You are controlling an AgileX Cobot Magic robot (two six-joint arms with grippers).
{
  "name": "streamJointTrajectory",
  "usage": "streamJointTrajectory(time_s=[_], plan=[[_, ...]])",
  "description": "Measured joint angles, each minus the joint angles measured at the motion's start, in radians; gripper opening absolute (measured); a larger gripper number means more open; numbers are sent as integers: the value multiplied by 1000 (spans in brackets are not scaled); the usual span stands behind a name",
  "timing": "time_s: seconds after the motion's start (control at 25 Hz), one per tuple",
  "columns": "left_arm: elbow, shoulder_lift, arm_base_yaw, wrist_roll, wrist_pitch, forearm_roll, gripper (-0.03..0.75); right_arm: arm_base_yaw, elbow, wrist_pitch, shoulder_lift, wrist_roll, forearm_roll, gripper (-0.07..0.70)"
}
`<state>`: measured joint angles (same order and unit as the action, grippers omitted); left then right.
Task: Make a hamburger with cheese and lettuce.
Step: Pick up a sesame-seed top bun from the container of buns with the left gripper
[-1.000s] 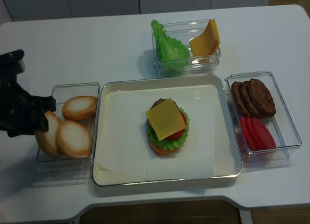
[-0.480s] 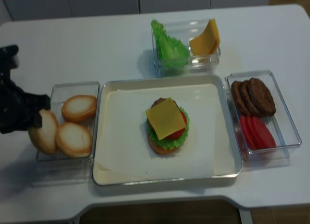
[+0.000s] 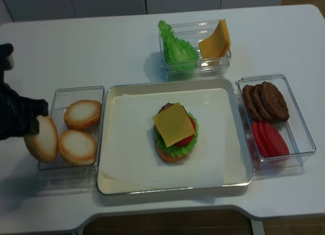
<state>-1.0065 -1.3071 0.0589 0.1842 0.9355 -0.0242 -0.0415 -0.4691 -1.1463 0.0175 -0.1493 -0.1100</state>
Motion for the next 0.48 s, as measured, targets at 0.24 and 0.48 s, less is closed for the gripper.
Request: streamJointTrajectory(time_s=[0.24, 0.48], plan=[[0, 32, 0, 0, 33, 0, 207, 0, 0, 0, 0, 0, 0, -63], [-4, 57, 0, -6, 54, -10, 206, 0, 0, 0, 0, 0, 0, -70]])
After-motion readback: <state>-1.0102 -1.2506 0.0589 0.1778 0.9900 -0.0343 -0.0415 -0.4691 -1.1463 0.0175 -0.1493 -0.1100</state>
